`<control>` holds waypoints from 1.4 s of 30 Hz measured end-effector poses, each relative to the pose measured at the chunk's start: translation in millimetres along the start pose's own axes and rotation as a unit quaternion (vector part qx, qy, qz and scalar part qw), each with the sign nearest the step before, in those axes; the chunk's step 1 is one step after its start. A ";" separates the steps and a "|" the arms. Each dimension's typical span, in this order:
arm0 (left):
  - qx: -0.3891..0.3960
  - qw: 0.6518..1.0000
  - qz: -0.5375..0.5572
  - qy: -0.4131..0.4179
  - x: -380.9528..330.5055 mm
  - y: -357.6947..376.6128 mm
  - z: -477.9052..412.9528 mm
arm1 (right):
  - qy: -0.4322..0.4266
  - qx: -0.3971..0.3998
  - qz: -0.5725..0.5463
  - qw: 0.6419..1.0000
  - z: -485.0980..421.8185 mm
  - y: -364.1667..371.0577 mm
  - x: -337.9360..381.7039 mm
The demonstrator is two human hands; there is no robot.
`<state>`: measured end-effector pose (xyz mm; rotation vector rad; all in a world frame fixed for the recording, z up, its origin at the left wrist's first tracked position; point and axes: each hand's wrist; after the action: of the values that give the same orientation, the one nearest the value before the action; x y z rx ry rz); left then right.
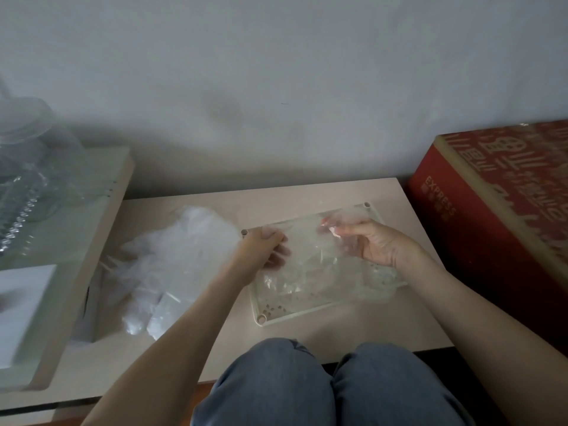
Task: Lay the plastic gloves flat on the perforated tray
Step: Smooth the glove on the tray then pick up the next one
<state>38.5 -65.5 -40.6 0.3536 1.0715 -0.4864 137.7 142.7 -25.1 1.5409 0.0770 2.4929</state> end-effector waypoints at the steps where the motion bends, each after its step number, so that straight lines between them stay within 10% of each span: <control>1: -0.011 1.000 -0.014 0.004 2.2 0.0 0.1 | 0.009 -0.004 0.000 1.000 1.0 -0.4 -1.4; 13: 0.026 0.986 0.100 0.132 -14.1 -5.7 7.0 | -0.040 0.019 -0.082 0.996 6.3 -2.2 4.5; 27: -0.056 0.997 0.029 0.054 23.0 10.3 -7.5 | 0.039 -0.013 -0.004 0.999 27.4 -32.0 -10.2; 35: -0.051 0.990 -0.113 0.068 32.7 20.5 -12.0 | 0.141 -0.080 0.166 0.973 30.2 -40.7 -30.1; 42: -0.039 0.916 -0.385 0.107 37.9 19.0 -20.6 | 0.173 -0.127 0.282 0.935 22.2 -46.6 -42.4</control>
<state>48.2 -47.1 -82.8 -0.1134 1.4320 -1.1206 182.8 178.1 -59.5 1.1151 -0.7025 3.0245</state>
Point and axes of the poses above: each hand's wrist, its own z-axis away from the middle knuckle, its own y-axis out of the palm, x = y × z, and after that the axes turned 11 degrees about z, right-handed
